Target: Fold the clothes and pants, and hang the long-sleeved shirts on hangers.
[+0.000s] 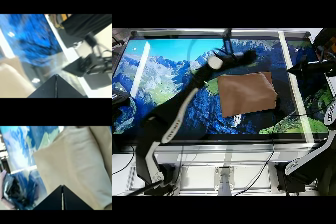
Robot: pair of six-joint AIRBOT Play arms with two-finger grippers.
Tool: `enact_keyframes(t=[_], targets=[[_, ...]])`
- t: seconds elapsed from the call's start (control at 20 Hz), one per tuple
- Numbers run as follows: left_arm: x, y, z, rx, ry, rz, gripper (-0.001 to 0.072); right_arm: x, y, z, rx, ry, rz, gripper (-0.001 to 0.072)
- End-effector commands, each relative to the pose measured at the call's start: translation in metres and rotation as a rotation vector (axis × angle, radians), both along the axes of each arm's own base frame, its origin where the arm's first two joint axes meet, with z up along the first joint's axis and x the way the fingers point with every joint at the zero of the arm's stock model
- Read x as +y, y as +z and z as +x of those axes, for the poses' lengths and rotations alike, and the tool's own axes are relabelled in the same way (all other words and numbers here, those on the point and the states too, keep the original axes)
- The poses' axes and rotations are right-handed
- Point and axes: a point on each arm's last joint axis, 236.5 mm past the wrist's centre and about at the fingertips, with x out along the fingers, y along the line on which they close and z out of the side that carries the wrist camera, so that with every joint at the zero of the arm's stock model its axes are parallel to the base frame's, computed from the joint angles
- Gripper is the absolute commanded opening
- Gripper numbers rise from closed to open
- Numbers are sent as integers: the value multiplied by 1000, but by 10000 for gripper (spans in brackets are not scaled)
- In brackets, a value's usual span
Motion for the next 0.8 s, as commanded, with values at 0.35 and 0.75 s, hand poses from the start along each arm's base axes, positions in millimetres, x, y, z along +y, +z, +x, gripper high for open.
enact_keyframes(t=[0.35, 0.75], targets=[[180, 157, -54, -252, 85, 248, 363, 3, -109, -39, 267, -62, 127, 706], [189, 182, -69, -296, 101, 234, 363, 16, -133, -54, 332, 24, 14, 719]])
